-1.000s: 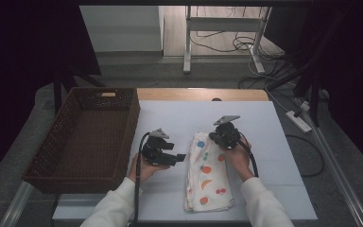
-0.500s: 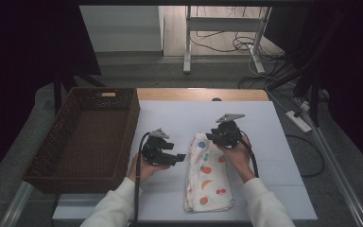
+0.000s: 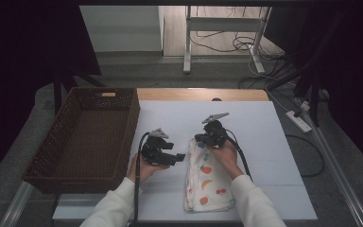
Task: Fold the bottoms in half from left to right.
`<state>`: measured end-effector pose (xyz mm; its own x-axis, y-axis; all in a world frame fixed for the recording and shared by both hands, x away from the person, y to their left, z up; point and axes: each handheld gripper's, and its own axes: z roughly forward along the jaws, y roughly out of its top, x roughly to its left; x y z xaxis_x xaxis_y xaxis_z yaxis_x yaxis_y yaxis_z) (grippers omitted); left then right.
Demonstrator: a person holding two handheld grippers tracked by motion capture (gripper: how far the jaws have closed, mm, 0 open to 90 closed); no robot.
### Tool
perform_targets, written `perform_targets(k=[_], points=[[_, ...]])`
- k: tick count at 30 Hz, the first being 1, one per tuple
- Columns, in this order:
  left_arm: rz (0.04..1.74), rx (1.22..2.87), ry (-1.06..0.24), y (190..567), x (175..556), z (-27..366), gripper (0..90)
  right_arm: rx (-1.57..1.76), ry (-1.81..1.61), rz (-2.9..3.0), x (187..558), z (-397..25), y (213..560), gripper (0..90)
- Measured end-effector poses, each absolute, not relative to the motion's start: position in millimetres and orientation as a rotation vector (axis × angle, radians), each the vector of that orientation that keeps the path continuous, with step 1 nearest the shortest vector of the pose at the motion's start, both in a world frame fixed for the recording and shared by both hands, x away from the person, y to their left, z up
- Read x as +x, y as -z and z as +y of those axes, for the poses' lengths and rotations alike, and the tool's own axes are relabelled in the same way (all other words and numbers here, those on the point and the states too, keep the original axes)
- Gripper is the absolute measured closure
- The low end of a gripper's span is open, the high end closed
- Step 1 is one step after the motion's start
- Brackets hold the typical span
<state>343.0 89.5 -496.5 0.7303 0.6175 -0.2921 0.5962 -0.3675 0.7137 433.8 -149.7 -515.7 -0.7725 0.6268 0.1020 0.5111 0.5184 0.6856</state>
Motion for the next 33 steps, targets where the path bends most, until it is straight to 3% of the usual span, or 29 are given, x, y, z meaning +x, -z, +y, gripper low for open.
perform_targets(k=[10,29,33], points=[[0.920,2.069,-0.030,496.7,343.3,89.5,24.7,0.991,-1.090,2.622,434.5,-145.7,524.8,89.5],[0.929,2.065,-0.026,498.0,343.9,88.4,24.6,0.953,-1.259,2.525,410.0,-184.0,491.9,89.2],[0.930,2.062,-0.028,498.2,344.4,88.3,24.5,0.964,-1.293,2.500,405.3,-194.7,488.6,79.1]])
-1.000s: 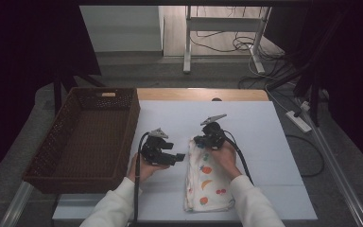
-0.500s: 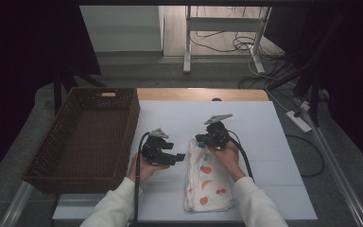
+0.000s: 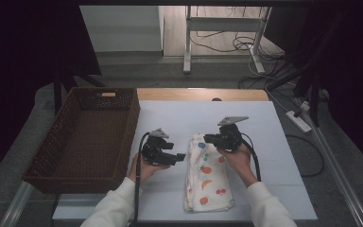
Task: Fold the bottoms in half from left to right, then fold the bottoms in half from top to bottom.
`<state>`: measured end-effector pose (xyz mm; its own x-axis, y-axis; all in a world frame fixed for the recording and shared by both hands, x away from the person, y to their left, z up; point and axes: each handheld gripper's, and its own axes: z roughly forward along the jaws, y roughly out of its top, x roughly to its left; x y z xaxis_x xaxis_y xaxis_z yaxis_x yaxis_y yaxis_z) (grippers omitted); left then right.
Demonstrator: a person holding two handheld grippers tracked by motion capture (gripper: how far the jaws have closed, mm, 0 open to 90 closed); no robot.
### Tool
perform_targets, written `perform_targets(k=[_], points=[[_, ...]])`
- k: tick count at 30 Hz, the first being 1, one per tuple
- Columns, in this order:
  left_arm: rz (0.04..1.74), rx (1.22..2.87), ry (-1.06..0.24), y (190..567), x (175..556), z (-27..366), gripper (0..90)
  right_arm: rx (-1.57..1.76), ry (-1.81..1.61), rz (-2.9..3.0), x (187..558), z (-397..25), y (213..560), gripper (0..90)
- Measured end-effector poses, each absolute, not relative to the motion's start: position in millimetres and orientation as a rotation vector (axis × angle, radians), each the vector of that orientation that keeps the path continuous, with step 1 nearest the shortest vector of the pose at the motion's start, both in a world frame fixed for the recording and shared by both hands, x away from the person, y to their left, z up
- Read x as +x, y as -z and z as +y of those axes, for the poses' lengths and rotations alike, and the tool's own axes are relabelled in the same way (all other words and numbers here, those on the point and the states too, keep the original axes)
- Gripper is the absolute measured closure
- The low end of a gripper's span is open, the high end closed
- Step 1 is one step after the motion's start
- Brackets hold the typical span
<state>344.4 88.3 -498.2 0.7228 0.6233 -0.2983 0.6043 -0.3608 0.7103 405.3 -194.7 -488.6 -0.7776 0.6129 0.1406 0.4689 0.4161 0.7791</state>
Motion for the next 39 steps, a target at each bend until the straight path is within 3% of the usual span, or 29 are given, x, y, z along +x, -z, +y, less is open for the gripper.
perform_targets(k=[8,15,39], points=[[0.919,2.057,-0.036,495.4,345.1,85.6,24.5,0.994,-1.324,2.497,394.5,-210.8,485.7,60.6],[0.889,2.052,-0.039,490.3,347.3,78.9,24.3,0.984,-1.315,2.461,382.5,-222.5,481.5,49.7],[0.940,2.067,-0.014,491.0,383.9,57.8,24.6,1.101,-1.243,2.445,393.0,-240.8,493.0,46.3]])
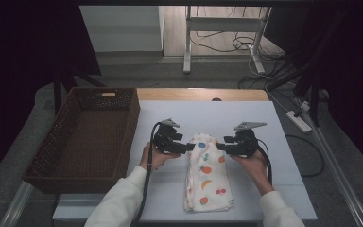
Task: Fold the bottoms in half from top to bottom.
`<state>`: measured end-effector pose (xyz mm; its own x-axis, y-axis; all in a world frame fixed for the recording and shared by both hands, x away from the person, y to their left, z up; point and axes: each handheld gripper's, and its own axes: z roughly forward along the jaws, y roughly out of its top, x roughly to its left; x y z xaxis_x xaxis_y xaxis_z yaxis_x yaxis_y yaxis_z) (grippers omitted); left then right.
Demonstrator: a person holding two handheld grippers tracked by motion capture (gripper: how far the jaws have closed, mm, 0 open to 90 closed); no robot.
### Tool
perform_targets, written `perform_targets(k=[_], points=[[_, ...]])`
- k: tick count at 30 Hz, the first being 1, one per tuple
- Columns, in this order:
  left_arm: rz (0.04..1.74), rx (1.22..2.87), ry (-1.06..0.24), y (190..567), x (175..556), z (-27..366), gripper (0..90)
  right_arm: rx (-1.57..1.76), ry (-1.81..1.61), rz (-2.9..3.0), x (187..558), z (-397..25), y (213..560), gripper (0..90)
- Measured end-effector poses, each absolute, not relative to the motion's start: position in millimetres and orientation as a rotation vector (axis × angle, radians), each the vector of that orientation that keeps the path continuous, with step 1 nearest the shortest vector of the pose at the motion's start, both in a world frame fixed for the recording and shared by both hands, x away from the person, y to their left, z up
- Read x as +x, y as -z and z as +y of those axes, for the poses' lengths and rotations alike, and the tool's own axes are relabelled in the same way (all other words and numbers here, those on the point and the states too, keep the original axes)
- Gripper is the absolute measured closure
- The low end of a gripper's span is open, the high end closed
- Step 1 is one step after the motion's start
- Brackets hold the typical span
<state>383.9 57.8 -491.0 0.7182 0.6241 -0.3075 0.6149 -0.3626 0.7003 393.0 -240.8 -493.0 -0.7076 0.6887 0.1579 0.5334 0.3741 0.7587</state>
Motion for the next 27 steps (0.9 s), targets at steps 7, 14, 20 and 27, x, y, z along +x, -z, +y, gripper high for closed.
perform_targets(k=[7,14,20,27], points=[[0.956,2.087,-0.004,497.3,395.5,49.4,24.5,1.138,-1.214,2.458,406.0,-237.3,499.3,46.2],[0.998,2.120,-0.014,508.8,406.6,45.6,24.5,1.182,-1.191,2.455,416.7,-235.0,501.4,45.4],[1.020,2.137,-0.006,517.9,412.2,42.4,24.6,1.210,-1.176,2.461,422.9,-234.5,505.8,45.4],[1.016,2.145,0.000,520.2,413.3,39.4,24.3,1.232,-1.145,2.483,428.1,-231.3,515.9,45.5]])
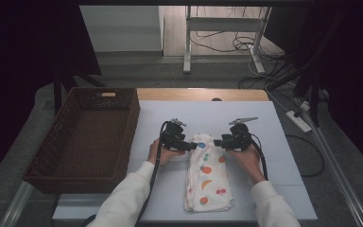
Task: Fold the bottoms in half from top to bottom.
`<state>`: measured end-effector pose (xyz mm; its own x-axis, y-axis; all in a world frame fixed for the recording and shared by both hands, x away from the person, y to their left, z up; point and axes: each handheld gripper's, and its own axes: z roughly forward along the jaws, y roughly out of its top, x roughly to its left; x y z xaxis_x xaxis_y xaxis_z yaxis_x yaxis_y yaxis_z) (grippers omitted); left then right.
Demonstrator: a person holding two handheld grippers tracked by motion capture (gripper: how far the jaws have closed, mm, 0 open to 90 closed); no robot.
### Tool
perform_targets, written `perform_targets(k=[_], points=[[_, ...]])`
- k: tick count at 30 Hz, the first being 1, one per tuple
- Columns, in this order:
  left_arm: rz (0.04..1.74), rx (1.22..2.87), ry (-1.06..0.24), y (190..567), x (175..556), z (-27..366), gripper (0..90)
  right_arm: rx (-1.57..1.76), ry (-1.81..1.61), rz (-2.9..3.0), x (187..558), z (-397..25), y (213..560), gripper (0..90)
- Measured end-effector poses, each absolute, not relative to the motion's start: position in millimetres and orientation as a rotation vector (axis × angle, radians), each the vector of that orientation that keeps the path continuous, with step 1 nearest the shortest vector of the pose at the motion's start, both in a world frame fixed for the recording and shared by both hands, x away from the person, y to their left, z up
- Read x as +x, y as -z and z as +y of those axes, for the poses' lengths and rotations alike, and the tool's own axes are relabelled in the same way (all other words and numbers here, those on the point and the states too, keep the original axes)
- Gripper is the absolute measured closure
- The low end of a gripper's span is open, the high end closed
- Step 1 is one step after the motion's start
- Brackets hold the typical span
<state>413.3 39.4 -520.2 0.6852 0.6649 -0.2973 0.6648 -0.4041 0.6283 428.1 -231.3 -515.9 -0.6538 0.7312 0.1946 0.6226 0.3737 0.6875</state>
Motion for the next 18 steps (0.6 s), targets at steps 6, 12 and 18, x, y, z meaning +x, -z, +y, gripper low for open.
perform_targets(k=[6,12,18], points=[[1.022,2.151,0.018,526.4,415.9,35.0,24.0,1.224,-1.115,2.509,429.9,-225.9,522.8,45.4],[1.026,2.163,0.035,530.4,417.2,31.1,23.9,1.213,-1.115,2.519,430.2,-221.8,526.1,45.3],[1.031,2.176,0.039,533.4,417.8,28.4,24.1,1.208,-1.113,2.520,430.7,-220.3,527.5,45.1]])
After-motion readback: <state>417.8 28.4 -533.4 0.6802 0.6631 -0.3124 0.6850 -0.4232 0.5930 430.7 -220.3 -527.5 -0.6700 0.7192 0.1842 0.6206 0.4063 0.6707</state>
